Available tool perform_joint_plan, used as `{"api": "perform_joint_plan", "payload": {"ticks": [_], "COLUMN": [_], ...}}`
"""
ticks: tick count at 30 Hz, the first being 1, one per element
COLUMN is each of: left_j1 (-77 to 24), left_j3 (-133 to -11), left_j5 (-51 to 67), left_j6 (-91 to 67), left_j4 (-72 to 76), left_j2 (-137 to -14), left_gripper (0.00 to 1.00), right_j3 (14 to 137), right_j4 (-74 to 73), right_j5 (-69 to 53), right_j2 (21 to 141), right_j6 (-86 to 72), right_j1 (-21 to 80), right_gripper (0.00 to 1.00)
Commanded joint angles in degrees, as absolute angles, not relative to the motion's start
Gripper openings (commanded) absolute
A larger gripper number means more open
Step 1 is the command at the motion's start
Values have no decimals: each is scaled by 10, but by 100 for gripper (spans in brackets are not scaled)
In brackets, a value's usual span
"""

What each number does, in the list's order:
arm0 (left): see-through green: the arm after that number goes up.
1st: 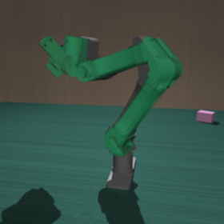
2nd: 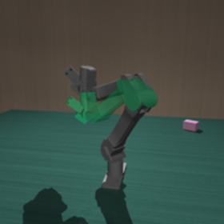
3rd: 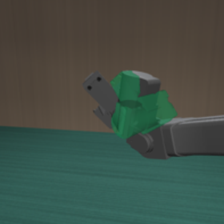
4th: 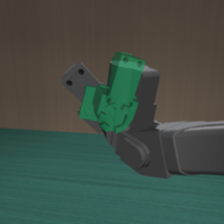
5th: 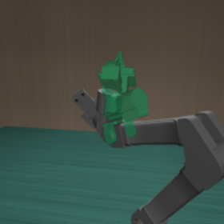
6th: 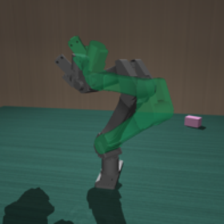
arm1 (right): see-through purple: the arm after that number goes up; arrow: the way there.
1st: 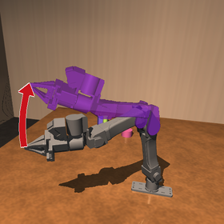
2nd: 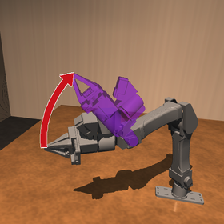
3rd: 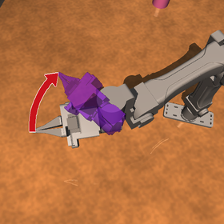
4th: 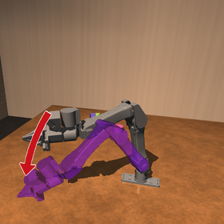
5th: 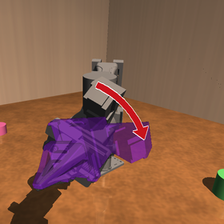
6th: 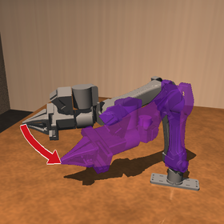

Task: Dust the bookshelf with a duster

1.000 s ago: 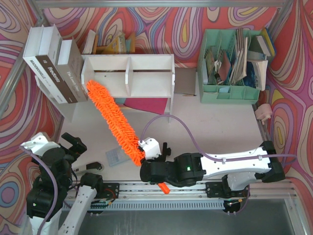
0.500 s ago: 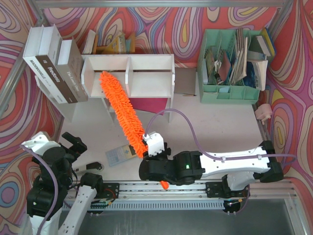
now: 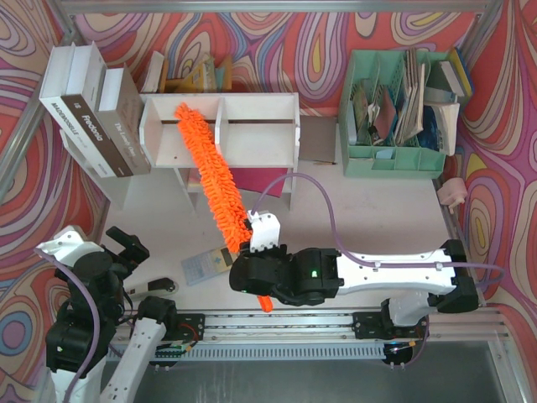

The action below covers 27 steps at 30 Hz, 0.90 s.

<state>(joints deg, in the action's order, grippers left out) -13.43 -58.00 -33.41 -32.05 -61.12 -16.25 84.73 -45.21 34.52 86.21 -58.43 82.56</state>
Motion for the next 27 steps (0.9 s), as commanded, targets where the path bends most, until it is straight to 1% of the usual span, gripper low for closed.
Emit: {"api": "perform_joint_plan", "payload": {"ticks": [1,4,7,10,16,19,22,27], "left_j1": [-130,-129,-129,-128,-127,-127,-128,-127], "left_j3": [-572,-572,-571,-570,-570,-570,-570,-570], "left_j5": [-331,-330,-328,-324,-325,-327,-327,-327], "left_j6": [-310,-309,-308,-307,-307,-308,-308,-308], "left_j4": [-598,-597,-596,-595,-595,-596,-596,-596], "left_j2": [-160,-160,-159,-160,-154,-149,-147,-147], "left_gripper": [98,98,98,98,98,98,98,98], "right_j3": [843,864,865,862,957,997,985,886], "right_j4": [-393,-412,-428,-374,-330,-347,-371,-420], "right_j5": [367,375,366,327,250,243,267,330], "right_j2": [881,910,912,910,993,1034,1020,918], "right_j6": [-659,-675,-676,-624,-549,-544,-568,-666], "right_j1": [828,841,842,842,844,844,844,843], "right_gripper": [0,0,0,0,0,0,0,0]}}
